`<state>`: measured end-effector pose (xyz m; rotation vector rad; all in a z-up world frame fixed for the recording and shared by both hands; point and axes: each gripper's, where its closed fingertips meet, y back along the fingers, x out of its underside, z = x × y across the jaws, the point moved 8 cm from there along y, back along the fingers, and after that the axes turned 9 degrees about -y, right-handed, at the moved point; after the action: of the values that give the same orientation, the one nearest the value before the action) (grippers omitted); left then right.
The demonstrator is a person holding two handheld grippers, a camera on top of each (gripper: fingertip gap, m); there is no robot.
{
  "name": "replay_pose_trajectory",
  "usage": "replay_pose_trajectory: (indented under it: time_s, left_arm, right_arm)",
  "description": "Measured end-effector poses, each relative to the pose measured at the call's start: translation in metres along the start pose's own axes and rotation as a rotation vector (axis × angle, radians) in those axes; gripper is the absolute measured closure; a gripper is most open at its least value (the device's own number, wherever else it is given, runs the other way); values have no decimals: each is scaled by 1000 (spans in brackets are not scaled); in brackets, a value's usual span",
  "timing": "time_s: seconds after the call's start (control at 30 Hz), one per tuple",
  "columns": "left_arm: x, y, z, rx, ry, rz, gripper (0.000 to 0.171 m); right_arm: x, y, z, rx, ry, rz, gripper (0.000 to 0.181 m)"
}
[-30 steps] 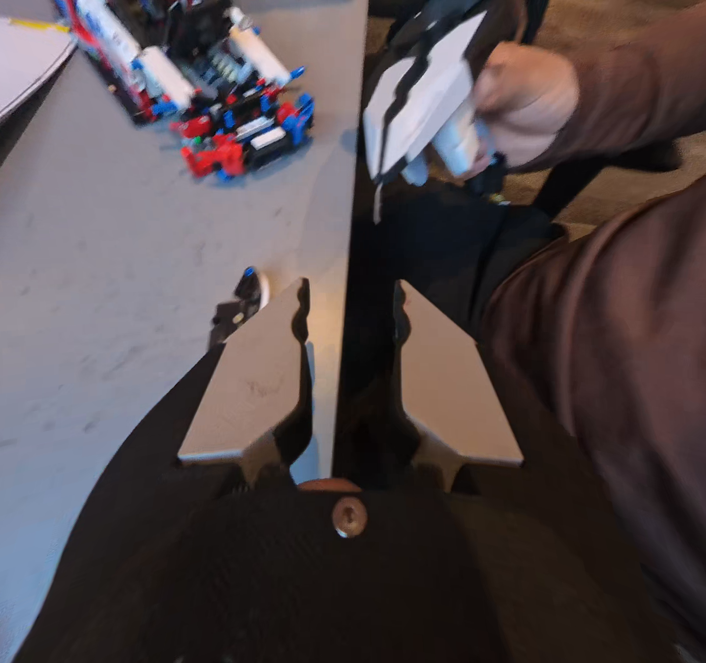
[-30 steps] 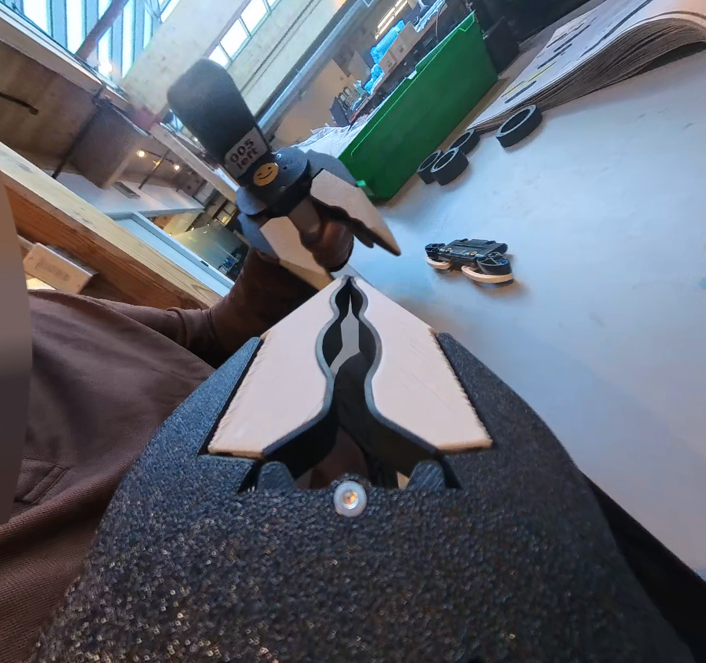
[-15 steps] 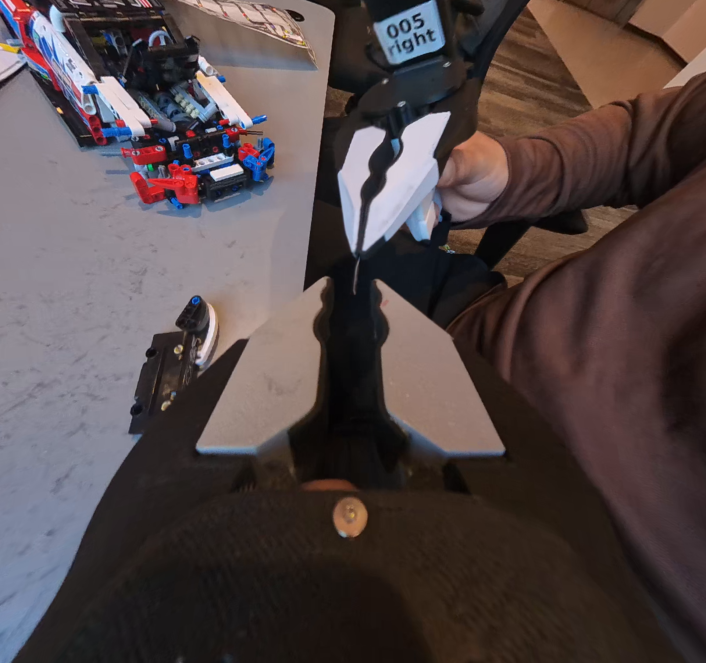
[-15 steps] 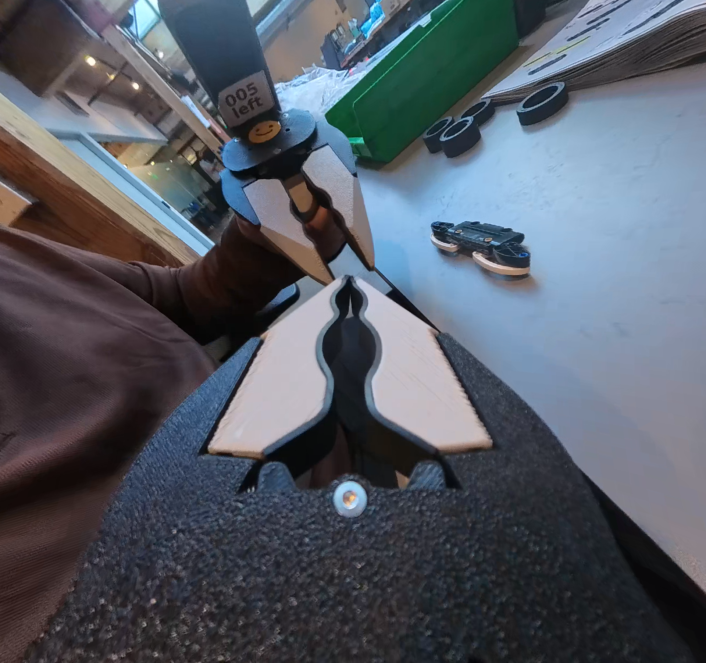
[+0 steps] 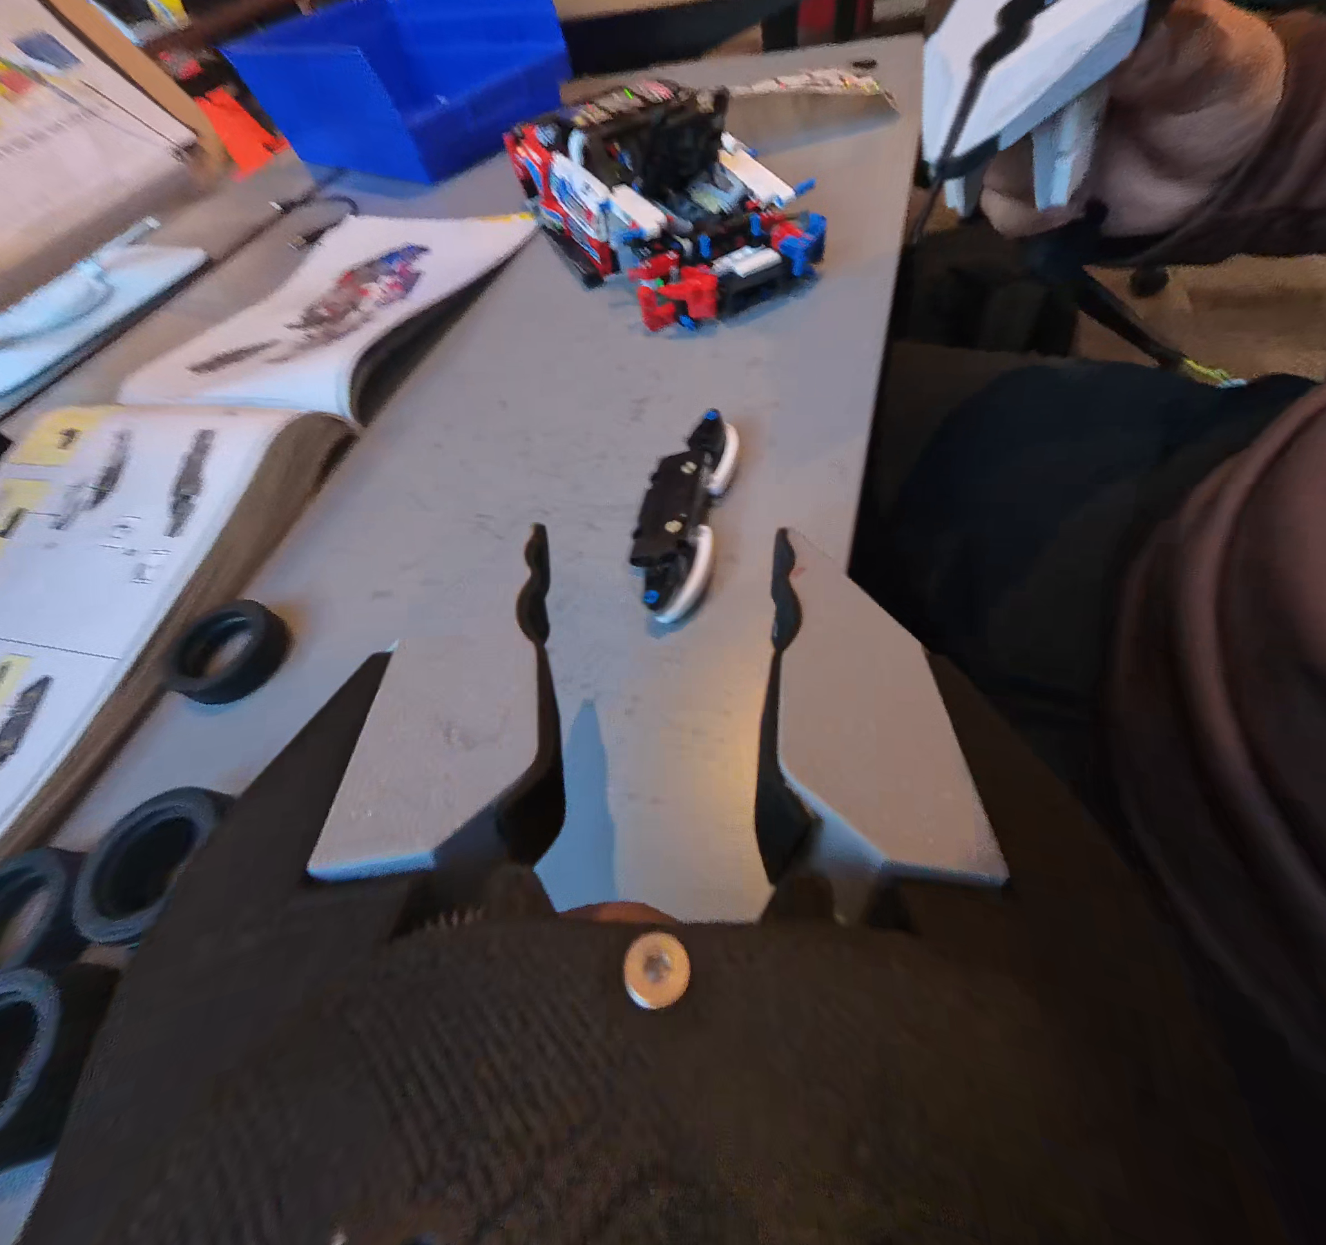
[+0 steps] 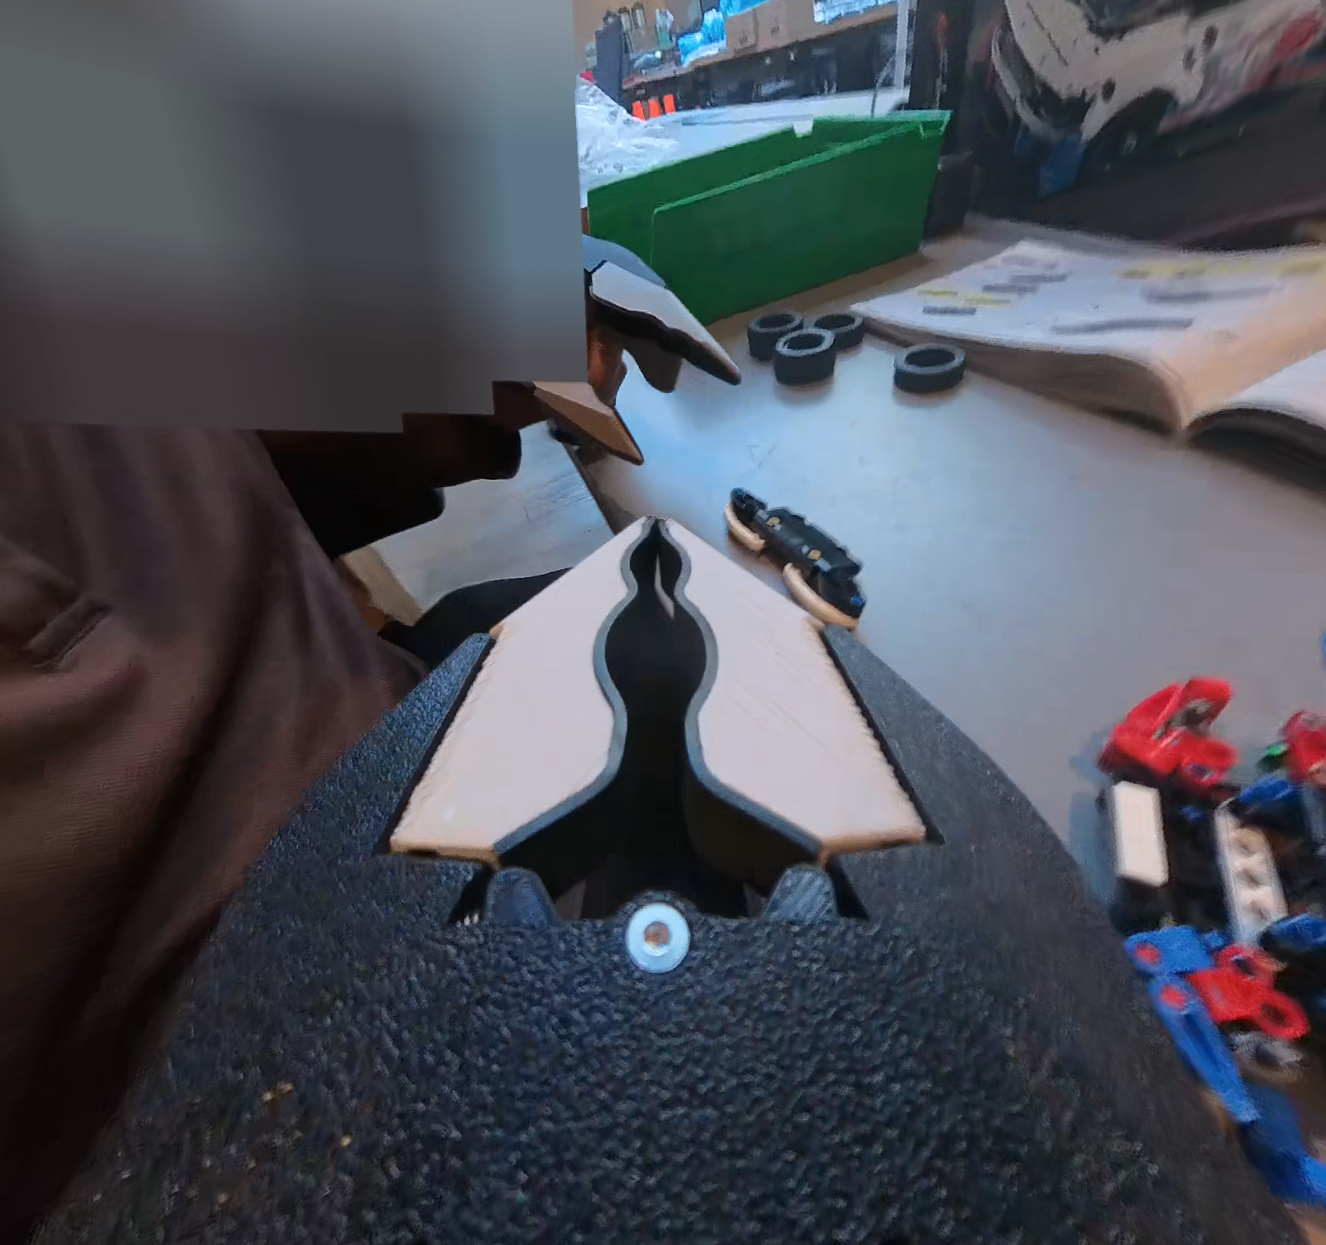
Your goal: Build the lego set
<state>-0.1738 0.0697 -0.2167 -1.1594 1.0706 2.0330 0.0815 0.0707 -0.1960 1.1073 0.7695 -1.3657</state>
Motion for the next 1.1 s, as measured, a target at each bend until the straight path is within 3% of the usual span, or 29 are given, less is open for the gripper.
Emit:
replay_pose_trajectory:
  time_s: [0.1,0.2,0.3,0.6,0.93,1.1]
  left_arm:
    - [2,3,15,-47,-54,-81,113]
    - [5,0,28,-69,-127,-109,116]
    - [7,-3,37,-56,-100,-118,120]
    - [8,-3,48,-53,-46,-148,122]
    - [9,-4,51,-39,-30,-144,124]
    - [10,-5,51,-47,-29,-136,124]
  right_arm:
    - [-7,-3,-14,140,138,-9,181]
    - [-12,-9,-30,207,160,-13,181]
    - [-12,-11,-41,251,160,-25,181]
    - [5,-25,-55,228,89,38,181]
    - [12,-28,-70,221,-89,51,181]
    - [9,-23,-77,164,-333,-41,181]
